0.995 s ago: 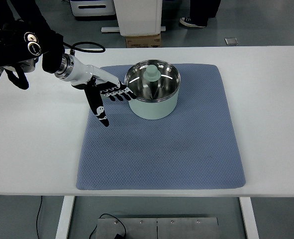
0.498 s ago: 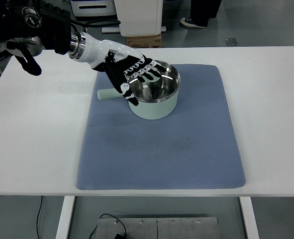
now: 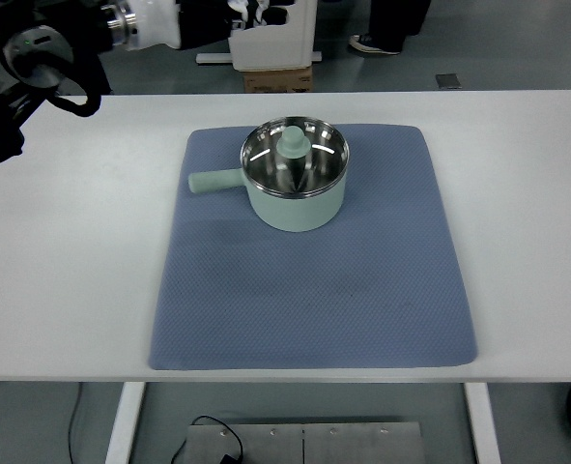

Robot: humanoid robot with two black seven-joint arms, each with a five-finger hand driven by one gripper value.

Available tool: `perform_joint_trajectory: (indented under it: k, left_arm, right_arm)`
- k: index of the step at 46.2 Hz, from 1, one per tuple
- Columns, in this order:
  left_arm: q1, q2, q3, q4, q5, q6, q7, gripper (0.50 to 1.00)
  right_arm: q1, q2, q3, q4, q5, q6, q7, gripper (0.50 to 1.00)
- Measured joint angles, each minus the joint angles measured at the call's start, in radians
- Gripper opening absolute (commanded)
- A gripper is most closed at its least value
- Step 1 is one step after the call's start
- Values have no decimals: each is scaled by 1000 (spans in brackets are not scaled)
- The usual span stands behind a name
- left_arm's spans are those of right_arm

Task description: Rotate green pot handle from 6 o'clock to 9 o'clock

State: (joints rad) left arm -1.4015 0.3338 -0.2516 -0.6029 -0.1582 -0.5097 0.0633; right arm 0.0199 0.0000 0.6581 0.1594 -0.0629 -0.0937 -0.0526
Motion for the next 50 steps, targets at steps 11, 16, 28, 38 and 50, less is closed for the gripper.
perform_joint_trajectory:
  k: [11,16,28,38,50]
  left_arm:
    - [140,-66,-302,237,-10,73,0,1000]
    - [200,-58,-406,306,-64,102,0,1000]
    - [347,-55,-484,358,-226,167,-2,1000]
    - [391,-69,-507,357,-282,138,-2,1000]
    - [391,-79,-507,356,-271,129,-2,1000]
  right_arm:
    - [0,0,0,0,0,0,0,1000]
    - [0,0,0,0,0,0,0,1000]
    - [0,0,0,0,0,0,-1,1000]
    - [0,0,0,0,0,0,-1,1000]
    - [6,0,1,8,6,1,-2,1000]
